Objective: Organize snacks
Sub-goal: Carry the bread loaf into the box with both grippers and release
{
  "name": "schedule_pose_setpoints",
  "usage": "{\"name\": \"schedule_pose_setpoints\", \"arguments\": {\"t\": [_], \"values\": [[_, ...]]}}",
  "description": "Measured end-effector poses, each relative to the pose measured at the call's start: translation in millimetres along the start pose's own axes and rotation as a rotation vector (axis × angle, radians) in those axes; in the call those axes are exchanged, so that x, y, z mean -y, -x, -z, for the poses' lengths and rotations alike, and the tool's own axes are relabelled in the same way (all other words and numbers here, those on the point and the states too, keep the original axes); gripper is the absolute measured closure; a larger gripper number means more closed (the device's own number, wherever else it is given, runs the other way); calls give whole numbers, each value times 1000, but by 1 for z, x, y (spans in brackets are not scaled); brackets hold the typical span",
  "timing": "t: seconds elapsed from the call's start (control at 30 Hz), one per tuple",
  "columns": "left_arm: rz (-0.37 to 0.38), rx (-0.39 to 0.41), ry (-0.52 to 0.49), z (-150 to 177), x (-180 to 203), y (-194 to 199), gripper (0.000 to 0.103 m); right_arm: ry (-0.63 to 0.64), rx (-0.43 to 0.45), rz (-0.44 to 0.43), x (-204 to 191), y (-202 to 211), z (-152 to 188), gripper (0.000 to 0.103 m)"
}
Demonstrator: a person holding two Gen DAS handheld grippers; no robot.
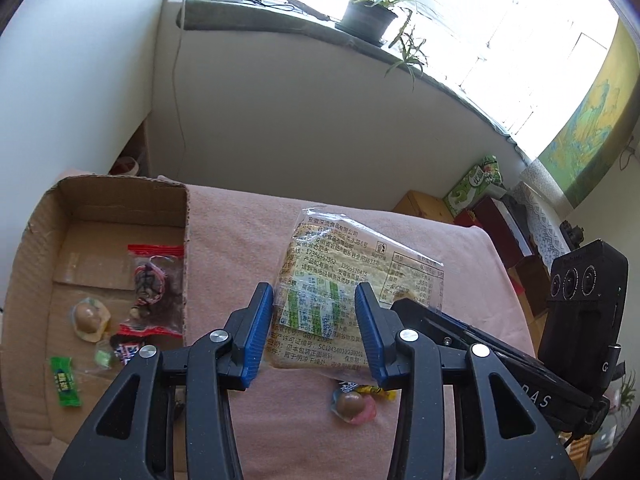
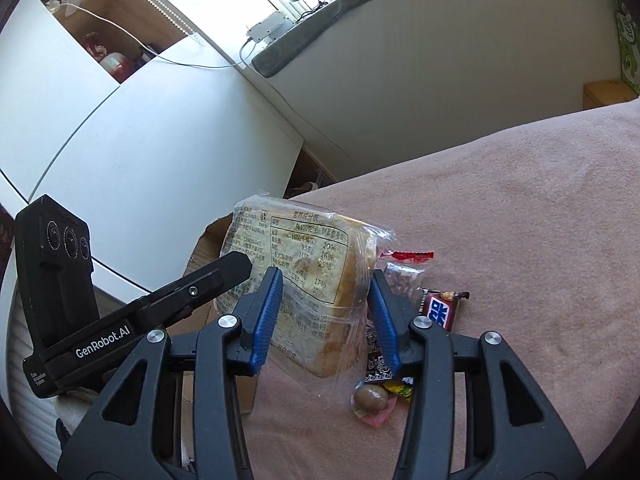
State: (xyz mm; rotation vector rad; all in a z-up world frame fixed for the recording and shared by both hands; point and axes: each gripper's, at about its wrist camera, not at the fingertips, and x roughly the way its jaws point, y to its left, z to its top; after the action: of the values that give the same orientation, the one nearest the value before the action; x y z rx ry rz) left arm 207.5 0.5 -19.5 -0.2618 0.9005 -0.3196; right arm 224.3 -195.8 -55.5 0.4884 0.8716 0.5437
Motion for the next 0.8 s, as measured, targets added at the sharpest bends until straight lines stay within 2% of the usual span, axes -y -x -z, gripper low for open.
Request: {"name": "schedule_pose_setpoints", "arguments": {"t": [0.47, 0.8], "values": [[-58, 70, 112, 23, -81, 63, 63, 172, -80, -95, -90, -39, 31, 57], [-119, 88, 158, 35, -117, 85, 63, 252, -168, -145, -133, -73, 56, 57]]}}
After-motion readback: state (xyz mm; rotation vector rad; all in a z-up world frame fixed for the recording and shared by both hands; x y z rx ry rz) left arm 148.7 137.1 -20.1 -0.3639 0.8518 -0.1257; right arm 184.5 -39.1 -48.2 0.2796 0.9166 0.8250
